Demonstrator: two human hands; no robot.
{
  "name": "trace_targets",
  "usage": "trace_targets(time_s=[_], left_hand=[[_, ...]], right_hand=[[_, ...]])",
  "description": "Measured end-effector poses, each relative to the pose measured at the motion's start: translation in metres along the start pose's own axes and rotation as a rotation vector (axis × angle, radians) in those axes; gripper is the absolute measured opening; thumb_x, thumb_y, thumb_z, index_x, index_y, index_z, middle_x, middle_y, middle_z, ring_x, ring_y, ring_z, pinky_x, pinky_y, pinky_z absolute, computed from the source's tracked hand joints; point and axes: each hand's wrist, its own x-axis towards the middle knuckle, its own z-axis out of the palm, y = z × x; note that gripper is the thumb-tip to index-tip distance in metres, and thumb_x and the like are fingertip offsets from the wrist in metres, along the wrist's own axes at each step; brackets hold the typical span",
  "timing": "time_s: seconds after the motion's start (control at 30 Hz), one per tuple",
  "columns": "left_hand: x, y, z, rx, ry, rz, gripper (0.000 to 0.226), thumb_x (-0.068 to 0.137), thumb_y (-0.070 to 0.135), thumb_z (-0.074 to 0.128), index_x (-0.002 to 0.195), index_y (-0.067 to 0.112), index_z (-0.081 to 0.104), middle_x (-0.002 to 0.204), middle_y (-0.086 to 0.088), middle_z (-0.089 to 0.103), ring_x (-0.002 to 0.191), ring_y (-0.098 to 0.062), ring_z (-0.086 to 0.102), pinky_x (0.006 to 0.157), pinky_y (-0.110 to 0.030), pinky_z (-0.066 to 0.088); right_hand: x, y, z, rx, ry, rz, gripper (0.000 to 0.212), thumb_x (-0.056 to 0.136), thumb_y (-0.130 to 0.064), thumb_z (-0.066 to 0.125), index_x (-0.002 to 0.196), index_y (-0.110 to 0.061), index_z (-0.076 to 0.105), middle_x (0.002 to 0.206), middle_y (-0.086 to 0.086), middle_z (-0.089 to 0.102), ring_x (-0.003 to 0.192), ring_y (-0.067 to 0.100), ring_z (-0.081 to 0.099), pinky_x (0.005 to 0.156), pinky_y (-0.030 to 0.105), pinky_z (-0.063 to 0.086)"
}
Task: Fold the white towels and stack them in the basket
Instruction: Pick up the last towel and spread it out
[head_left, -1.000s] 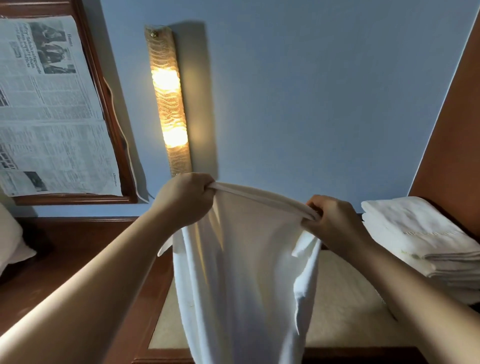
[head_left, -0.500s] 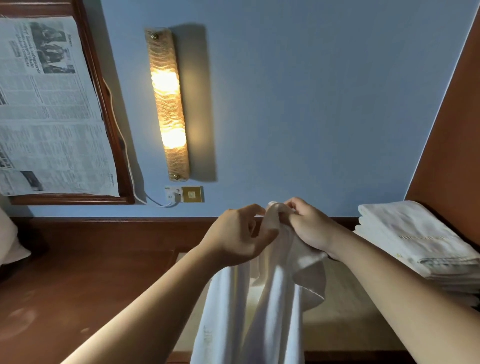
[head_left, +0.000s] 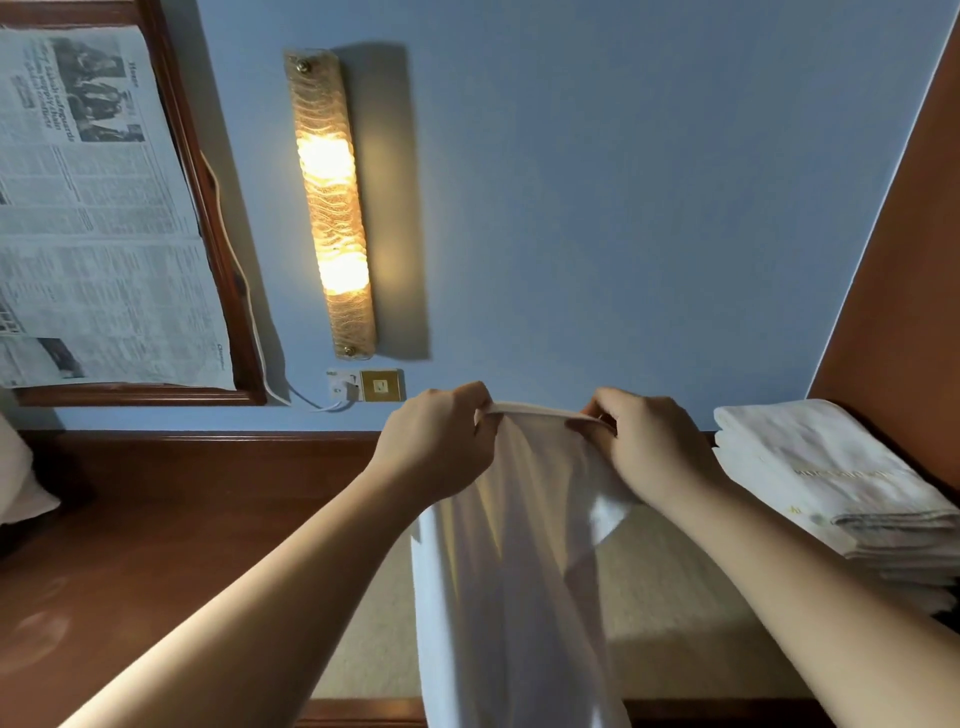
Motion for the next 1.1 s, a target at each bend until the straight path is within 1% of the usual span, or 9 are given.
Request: trace_targets(time_s=[0.1,0.23,0.33,0.47,0.63,0.73,0.83,0.97,1.1], left_hand=[[0.008,-0.005,-0.005,-0.036,-0.008,-0.07,0.019,0.102,0.044,0.054,0.104,0.027,0.063,0.077,0.0,0.068,0.076,-0.031,0.062,0.065,-0.035,0.046],[0.015,-0.003,-0.008,-0.17,-0.11,-0.225,0.017,0.101,0.041,0.057,0.099,0.026,0.062,0.071,0.002,0.066,0.074,-0.023,0.064,0.063,-0.032,0.047],[0.016,0.005,-0.006,-0.389,-0.243,-0.408,0.012,0.101,0.029,0.061,0.099,0.019,0.066,0.084,0.004,0.064,0.083,-0.02,0.064,0.066,-0.03,0.047],[0.013,0.01,-0.007,-0.879,-0.28,-0.793,0.015,0.098,0.017,0.067,0.11,0.018,0.076,0.097,-0.01,0.073,0.083,-0.024,0.067,0.07,-0.032,0.055],[0.011,0.006,-0.011,-1.267,-0.349,-0.793,0.051,0.093,-0.002,0.064,0.14,0.017,0.06,0.129,-0.015,0.063,0.123,-0.036,0.06,0.112,-0.055,0.044],[0.006,0.012,-0.008,-1.414,-0.247,-0.752,0.055,0.091,-0.018,0.053,0.136,0.014,0.061,0.12,-0.026,0.066,0.108,-0.043,0.07,0.105,-0.059,0.051],[0.004,0.02,0.002,-1.558,-0.09,-0.759,0.049,0.091,-0.018,0.052,0.13,0.01,0.063,0.124,-0.035,0.066,0.1,-0.038,0.068,0.094,-0.046,0.055],[0.008,0.029,0.003,-1.61,0.054,-0.743,0.043,0.095,-0.014,0.049,0.126,0.01,0.066,0.111,-0.028,0.063,0.092,-0.031,0.054,0.069,-0.028,0.047],[0.008,0.047,0.002,-1.565,0.079,-0.722,0.039,0.097,-0.013,0.043,0.11,0.004,0.075,0.08,-0.014,0.059,0.053,-0.013,0.048,0.047,-0.018,0.041]], right_hand=[[0.0,0.0,-0.006,0.055,-0.251,0.14,0.033,0.1,-0.049,0.063,0.082,-0.02,0.063,0.067,-0.001,0.069,0.064,0.018,0.064,0.057,0.029,0.043],[-0.005,-0.004,-0.012,0.437,-0.542,0.302,0.038,0.099,-0.042,0.069,0.075,-0.014,0.068,0.058,0.001,0.061,0.051,0.016,0.056,0.053,0.025,0.046],[-0.004,-0.014,-0.012,0.765,-0.542,0.441,0.029,0.101,-0.029,0.069,0.083,-0.006,0.071,0.064,0.006,0.065,0.054,0.016,0.059,0.053,0.027,0.052],[-0.002,-0.019,-0.005,1.123,-0.474,0.495,0.024,0.1,-0.022,0.068,0.103,0.001,0.073,0.088,0.016,0.074,0.08,0.022,0.071,0.073,0.033,0.061],[-0.008,-0.023,0.01,1.304,-0.424,0.5,0.015,0.097,-0.016,0.071,0.099,-0.001,0.07,0.084,0.012,0.067,0.076,0.02,0.065,0.07,0.032,0.06],[-0.011,-0.029,0.018,1.254,-0.393,0.404,0.015,0.1,-0.016,0.068,0.095,-0.004,0.076,0.084,0.01,0.074,0.076,0.016,0.07,0.073,0.032,0.061],[-0.014,-0.032,0.028,1.137,-0.313,0.29,0.017,0.101,-0.021,0.068,0.096,-0.007,0.078,0.094,0.014,0.078,0.089,0.025,0.075,0.083,0.042,0.064],[-0.014,-0.024,0.033,0.978,-0.138,0.235,0.02,0.095,-0.03,0.077,0.09,-0.011,0.075,0.088,0.01,0.078,0.091,0.034,0.075,0.089,0.057,0.06],[-0.011,-0.014,0.028,0.9,-0.013,0.263,0.033,0.082,-0.035,0.088,0.098,-0.02,0.063,0.083,0.003,0.078,0.08,0.021,0.077,0.083,0.054,0.061]])
